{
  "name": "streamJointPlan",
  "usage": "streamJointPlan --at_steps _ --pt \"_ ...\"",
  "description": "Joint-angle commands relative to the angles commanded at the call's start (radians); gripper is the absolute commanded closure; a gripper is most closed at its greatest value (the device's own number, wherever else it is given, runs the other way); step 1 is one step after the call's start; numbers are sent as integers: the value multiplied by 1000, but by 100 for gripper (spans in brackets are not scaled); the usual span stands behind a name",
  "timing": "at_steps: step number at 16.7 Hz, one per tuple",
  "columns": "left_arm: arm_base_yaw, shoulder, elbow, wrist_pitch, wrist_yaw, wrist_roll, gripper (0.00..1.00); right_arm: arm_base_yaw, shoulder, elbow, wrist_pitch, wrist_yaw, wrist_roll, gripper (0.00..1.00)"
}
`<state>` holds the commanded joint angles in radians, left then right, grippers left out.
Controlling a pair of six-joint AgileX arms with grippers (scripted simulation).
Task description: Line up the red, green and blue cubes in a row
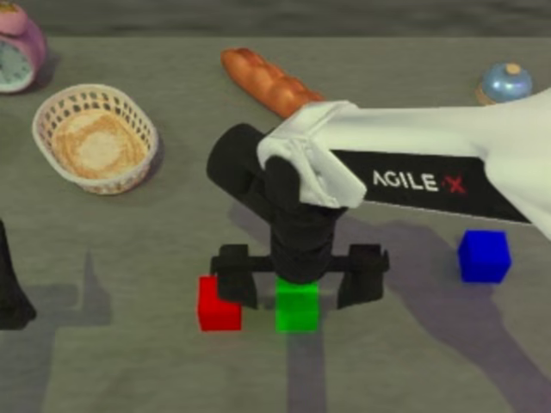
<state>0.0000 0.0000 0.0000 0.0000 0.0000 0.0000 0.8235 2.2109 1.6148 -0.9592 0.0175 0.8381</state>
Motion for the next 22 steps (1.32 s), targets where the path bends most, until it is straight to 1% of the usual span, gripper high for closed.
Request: streamJointPlan --at_steps 3,8,10,15,16,18,20,22 --pt "0 0 0 0 0 0 0 -1 -4 16 -18 1 3 0" --pt "0 0 0 0 0 0 0 9 -51 133 -194 0 1 0" --pt "0 0 0 0 0 0 0 10 -68 167 -237 -1 0 0" --pt "0 0 0 0 0 0 0 3 -69 167 -238 -1 -2 0" --pt "0 0 0 0 0 0 0 -10 -75 159 -235 -1 -14 0" --pt "0 0 0 0 0 0 0 -65 -98 121 -220 -1 -64 0" --pt "0 0 0 0 0 0 0 -149 -131 63 -199 -4 -142 0" --pt "0 0 0 0 0 0 0 -254 -170 -7 -175 -7 -238 0"
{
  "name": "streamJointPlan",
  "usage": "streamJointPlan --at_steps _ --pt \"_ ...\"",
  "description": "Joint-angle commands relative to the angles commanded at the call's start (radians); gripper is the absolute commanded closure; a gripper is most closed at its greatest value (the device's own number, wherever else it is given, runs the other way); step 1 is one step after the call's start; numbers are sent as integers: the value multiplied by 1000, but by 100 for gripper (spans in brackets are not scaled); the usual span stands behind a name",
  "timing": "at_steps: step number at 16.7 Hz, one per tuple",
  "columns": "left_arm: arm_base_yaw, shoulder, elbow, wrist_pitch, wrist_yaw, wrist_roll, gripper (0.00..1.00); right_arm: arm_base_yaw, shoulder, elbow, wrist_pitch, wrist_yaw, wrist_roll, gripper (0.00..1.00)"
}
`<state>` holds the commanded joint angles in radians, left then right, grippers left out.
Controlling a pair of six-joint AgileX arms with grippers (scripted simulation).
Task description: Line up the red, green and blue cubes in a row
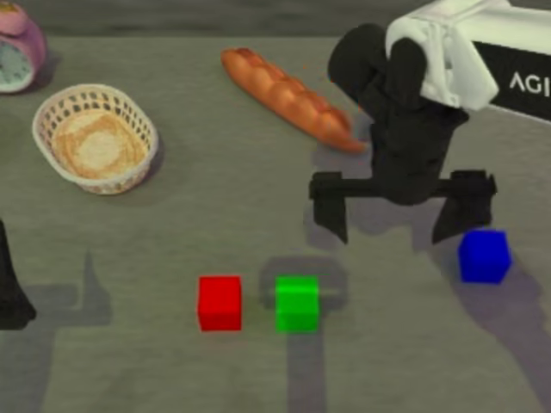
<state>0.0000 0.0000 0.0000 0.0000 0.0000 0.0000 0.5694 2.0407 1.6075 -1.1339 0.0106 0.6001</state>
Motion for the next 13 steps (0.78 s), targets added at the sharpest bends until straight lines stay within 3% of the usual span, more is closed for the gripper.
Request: streamJointPlan --at_steps 6,13 --pt "0 0 0 0 0 0 0 -272 -107 -182 68 -9 -252 0" --pt "0 0 0 0 0 0 0 -290 -108 -204 89 -9 -272 0"
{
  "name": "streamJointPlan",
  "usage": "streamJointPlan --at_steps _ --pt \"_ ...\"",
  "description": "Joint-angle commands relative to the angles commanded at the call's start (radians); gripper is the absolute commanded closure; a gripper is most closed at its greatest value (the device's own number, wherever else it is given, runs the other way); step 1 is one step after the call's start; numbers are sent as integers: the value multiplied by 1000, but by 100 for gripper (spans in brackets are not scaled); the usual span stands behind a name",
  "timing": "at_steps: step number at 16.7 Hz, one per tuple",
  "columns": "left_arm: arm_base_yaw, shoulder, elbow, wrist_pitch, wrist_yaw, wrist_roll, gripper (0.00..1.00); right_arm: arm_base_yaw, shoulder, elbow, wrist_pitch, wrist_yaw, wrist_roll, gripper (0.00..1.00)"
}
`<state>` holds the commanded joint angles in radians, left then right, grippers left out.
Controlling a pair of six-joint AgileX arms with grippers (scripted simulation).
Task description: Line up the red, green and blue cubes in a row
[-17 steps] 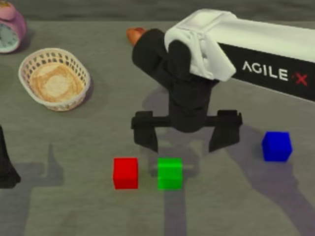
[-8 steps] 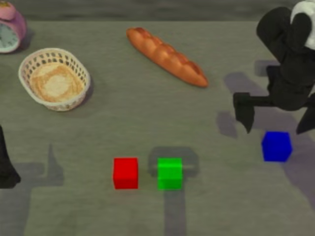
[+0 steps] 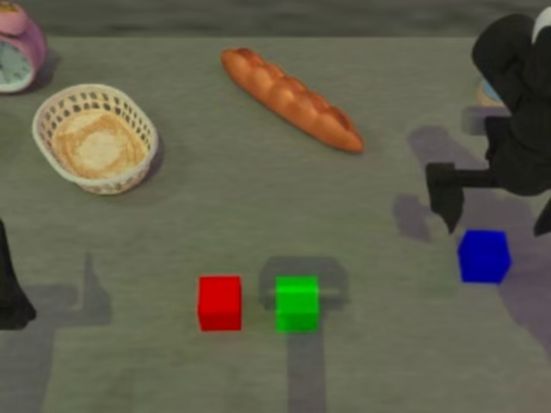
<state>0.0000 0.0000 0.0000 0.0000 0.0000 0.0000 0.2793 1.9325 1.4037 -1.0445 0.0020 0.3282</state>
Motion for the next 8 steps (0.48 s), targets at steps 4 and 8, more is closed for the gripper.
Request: streamJointPlan --at_steps 4,8 --pt "0 0 0 0 0 0 0 -1 51 -68 122 -1 1 0" --pt "0 0 0 0 0 0 0 -1 115 -151 270 0 2 0"
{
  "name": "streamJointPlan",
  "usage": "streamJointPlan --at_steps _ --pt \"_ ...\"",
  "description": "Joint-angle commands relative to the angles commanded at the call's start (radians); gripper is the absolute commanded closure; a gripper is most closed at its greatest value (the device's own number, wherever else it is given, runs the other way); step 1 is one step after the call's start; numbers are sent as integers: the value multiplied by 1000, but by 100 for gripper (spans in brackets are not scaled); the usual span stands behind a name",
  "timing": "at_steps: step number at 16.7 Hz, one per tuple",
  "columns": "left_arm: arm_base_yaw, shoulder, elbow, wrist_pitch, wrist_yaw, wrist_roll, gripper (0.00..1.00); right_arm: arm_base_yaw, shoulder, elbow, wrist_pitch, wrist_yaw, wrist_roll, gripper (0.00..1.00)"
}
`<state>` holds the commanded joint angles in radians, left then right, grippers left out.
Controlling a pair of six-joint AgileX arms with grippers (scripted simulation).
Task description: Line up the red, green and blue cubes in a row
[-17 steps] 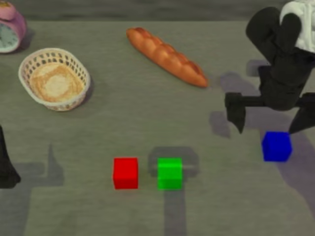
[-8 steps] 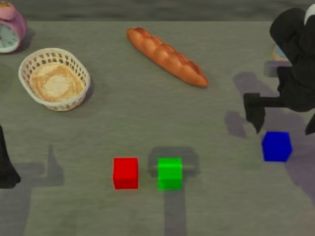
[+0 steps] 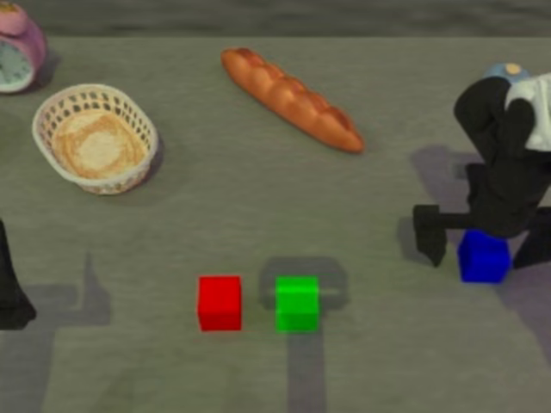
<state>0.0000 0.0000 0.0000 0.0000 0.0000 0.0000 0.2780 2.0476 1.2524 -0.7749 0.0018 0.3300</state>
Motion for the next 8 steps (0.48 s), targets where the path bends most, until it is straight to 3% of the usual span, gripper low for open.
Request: streamJointPlan --at_steps 6,8 --pt "0 0 0 0 0 0 0 0 19 -25 43 0 0 0" --pt "0 0 0 0 0 0 0 0 19 -25 43 0 0 15"
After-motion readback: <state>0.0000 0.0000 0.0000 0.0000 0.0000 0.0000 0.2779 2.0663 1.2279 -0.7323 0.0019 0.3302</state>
